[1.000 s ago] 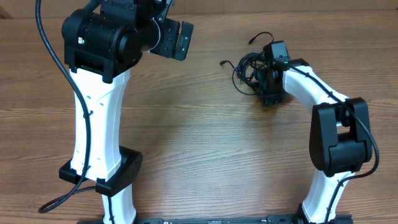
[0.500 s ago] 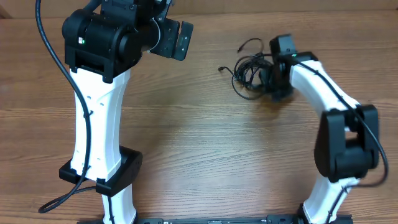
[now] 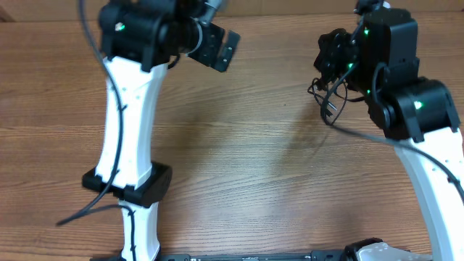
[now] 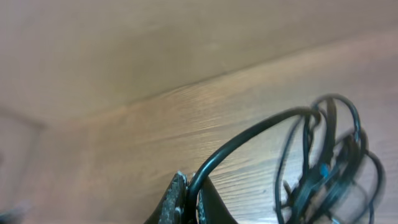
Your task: Untangle cables
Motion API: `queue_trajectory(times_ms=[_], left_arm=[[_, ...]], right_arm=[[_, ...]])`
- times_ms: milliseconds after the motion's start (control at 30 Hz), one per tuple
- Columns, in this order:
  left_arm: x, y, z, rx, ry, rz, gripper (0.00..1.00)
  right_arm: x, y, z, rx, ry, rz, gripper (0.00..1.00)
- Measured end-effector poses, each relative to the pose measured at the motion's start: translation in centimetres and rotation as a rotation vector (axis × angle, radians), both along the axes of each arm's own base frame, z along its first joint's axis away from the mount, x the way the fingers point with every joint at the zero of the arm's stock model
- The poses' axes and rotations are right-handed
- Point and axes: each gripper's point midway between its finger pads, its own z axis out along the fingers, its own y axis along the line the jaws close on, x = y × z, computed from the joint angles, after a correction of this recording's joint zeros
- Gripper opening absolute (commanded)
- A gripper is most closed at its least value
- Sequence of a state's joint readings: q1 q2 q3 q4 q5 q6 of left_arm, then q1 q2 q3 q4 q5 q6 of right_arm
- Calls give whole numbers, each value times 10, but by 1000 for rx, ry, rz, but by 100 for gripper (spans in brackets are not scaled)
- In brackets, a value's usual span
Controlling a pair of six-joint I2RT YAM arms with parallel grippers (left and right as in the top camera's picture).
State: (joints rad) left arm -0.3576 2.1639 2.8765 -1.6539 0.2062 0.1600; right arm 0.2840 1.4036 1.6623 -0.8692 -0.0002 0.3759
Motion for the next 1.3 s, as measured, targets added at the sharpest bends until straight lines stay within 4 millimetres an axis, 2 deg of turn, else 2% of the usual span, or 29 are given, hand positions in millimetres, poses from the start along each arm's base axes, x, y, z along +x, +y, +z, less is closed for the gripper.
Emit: queue_trajectory(times_ms=[133, 267, 367, 433, 600, 767, 900, 1067, 1300], left_arm=[[5, -28, -42, -44, 118, -146, 100], [5, -52, -61, -127, 182, -263, 100], [8, -66, -53, -203, 153, -319, 100], [11, -73, -46, -243, 130, -332, 97], [18, -81, -36, -303, 106, -328, 93], [23, -86, -31, -321, 83, -325, 93], [26, -97, -33, -331, 66, -339, 93], [24, -119, -34, -374, 58, -395, 92], [25, -143, -14, -459, -9, -461, 86]], right_arm=[[-14, 14, 6, -144, -57, 138, 4], [-18, 15, 5, -211, -73, 187, 4], [-20, 14, 6, -235, -79, 204, 4], [-22, 14, 9, -241, -90, 209, 4], [-32, 10, 21, -246, -125, 212, 4], [-42, 7, 32, -246, -155, 211, 4], [-49, 4, 39, -242, -172, 208, 4], [-54, 3, 40, -243, -169, 210, 4], [-56, 2, 36, -247, -152, 211, 4]])
